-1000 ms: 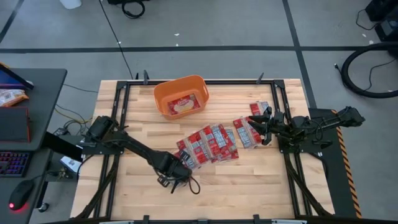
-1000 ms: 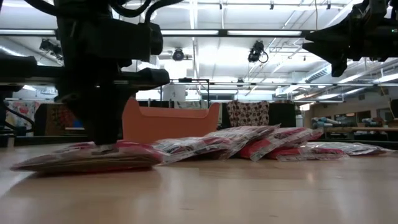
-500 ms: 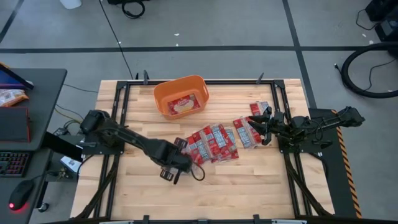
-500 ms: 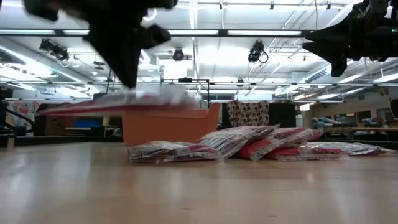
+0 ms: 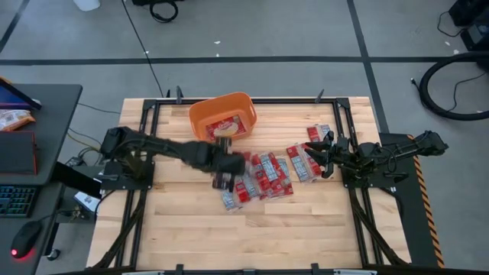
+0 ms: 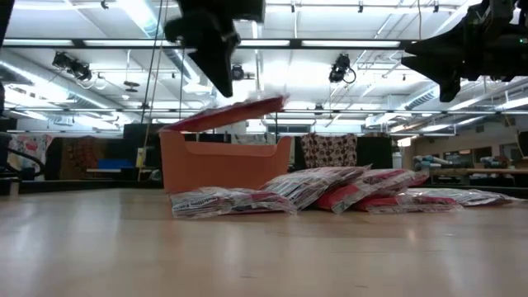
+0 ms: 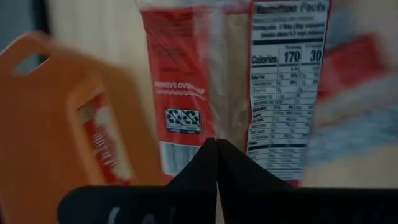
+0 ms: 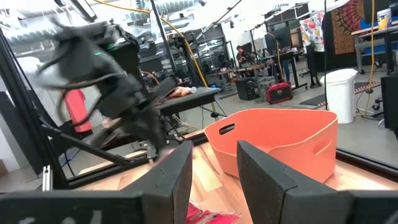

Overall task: Sort popcorn bags into baskets
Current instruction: Put the red popcorn bag into the orange bin

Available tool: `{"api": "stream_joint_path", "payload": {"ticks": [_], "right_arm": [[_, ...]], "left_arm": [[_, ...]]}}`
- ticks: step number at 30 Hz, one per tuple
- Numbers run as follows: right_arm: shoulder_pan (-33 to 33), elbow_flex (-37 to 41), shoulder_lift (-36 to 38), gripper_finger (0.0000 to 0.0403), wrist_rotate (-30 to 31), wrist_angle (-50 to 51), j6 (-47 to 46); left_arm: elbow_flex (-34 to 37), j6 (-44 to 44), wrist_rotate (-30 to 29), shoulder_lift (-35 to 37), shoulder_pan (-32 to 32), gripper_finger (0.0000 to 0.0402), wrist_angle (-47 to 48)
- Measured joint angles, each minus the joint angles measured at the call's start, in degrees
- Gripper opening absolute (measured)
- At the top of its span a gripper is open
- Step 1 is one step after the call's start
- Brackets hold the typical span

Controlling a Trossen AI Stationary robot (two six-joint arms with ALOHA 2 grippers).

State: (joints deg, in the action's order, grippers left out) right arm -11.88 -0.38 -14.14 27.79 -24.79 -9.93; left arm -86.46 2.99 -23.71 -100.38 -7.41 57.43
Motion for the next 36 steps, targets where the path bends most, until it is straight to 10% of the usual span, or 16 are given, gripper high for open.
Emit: {"api": "stream_joint_path", "payload": {"ticks": [21,30,36], "right_arm": [[0.00,0.00,0.01,0.0132,-0.02,0.03,0.00],[0.02,0.00,0.01,0.0132,-0.48,0.02,0.00],[0.00,0.00,0.01,0.0132,-0.52,0.02,0.01]], "left_arm": [[0.70,11.23,1.18,-0.44,29.28,0.0007,-5.91],[0.74,11.17,2.46,-0.90,30.60,0.0098,-5.57],[0.74,11.29,21.64,-0.90,23.23,0.0127,-4.47]]}}
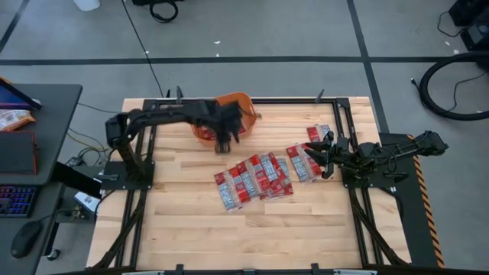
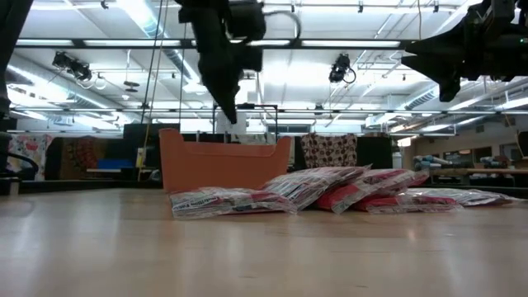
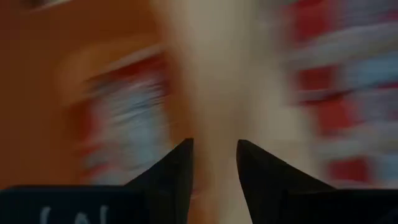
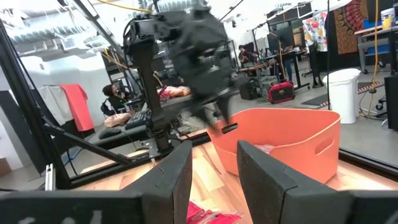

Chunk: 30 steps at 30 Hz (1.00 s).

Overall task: Sort popcorn bags into baskets
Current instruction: Put the red popcorn bag into the orange bin

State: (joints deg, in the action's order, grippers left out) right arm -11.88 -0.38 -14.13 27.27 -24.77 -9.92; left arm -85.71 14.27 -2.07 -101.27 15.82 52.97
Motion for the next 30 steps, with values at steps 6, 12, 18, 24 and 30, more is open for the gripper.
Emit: {"api": "stream_joint_path", "payload": {"ticks": [6,12,18,24,30], "right_arm": [[0.00,0.00,0.00,0.0132,0.02,0.01,0.00],[0.02,0.00,0.00,0.0132,0.02,0.00,-0.01],[0.02,0.01,0.00,0.0132,0.02,-0.13,0.00],[0.02,0.00,0.00,0.0132,0.04,0.02,-0.01],[0.01,0.02,0.01,0.0132,0.04,-0.07,0.00]], "left_arm": [[0.00,2.96,-0.76,-0.04,-11.44,0.0125,-0.79],[-0.08,2.98,-5.47,-2.61,-20.01,0.0126,-3.24],[-0.07,3.11,-7.75,-8.90,-25.38,0.0149,-3.24],[-0.03,13.08,-9.95,-13.49,-30.08,0.0178,0.04],[-0.02,16.17,-13.30,-16.00,-33.79,0.0189,3.26]]}}
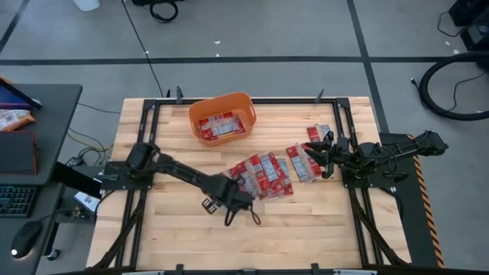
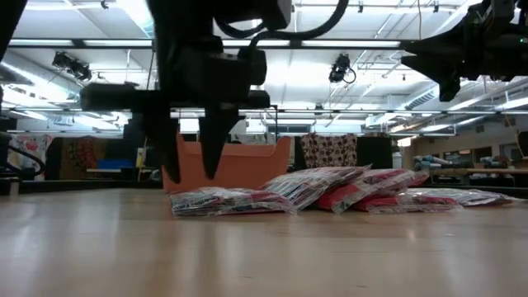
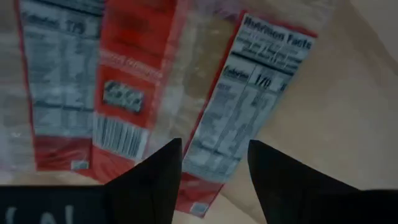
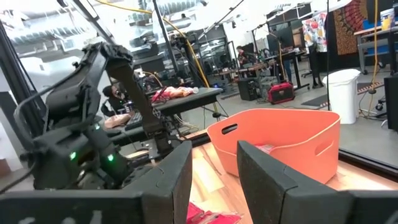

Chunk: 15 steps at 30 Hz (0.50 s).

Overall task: Sort popcorn bags into baskets
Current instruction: Put the red popcorn bag into the orange bin

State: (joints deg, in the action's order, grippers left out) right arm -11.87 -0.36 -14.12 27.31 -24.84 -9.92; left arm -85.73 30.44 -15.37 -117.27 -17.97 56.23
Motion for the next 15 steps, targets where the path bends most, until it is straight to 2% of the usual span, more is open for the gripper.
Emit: {"api": "stream_joint_path", "payload": {"ticks": [10,15], "right_arm": [[0.02,0.00,-0.19,0.0132,-0.07,0.07,-0.02],[0.00,0.00,-0.16,0.0132,-0.04,0.01,-0.02]], "left_arm": [[0.00,-4.19,-4.47,-2.25,-2.96,0.0190,2.24],[0.00,-5.89,-9.55,-2.39,-2.74,0.0188,2.53]]}}
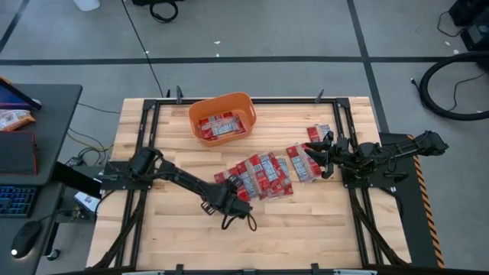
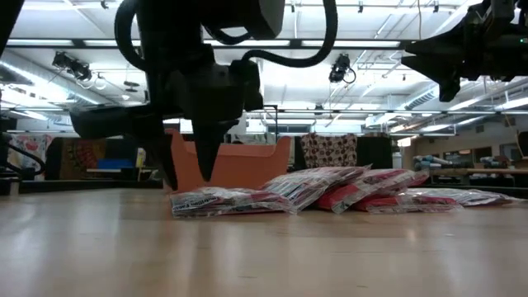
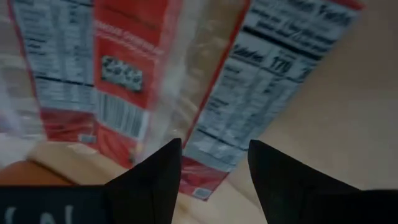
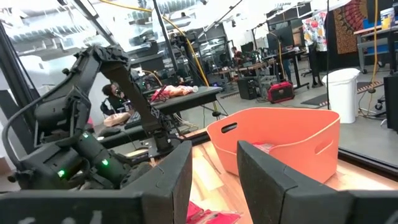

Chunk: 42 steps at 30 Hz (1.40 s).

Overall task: Sort popcorn bags into baskets
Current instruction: Put the red popcorn bag into the orange bin

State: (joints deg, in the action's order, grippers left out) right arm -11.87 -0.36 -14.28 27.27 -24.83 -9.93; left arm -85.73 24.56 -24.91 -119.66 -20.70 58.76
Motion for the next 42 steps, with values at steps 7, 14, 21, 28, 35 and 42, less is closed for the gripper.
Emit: {"api": "stream_joint_path", "payload": {"ticks": [7,14,21,28,35,42], "right_arm": [[0.01,-0.02,-0.02,0.0132,0.00,0.06,0.02],[-0.01,-0.01,-0.04,0.0132,0.00,0.06,0.00],[0.00,0.00,-0.06,0.0132,0.00,0.04,0.01],[0.00,0.00,-0.07,0.0132,0.02,0.10,0.00],[0.00,-0.01,-0.07,0.0132,0.02,0.08,0.00],[0.00,0.00,-0.07,0.0132,0.02,0.05,0.01]], "left_arm": [[-0.07,4.45,2.66,0.55,2.92,0.0169,-0.89],[-0.07,11.10,8.93,0.55,7.98,0.0156,-7.62],[-0.26,18.32,15.16,-0.87,10.76,0.0156,-6.37],[-0.24,19.98,14.04,-1.62,10.42,0.0126,-6.52],[-0.15,13.13,10.14,-1.66,8.79,0.0018,-6.18],[0.09,10.33,11.22,0.07,7.68,0.0006,-3.09]]}}
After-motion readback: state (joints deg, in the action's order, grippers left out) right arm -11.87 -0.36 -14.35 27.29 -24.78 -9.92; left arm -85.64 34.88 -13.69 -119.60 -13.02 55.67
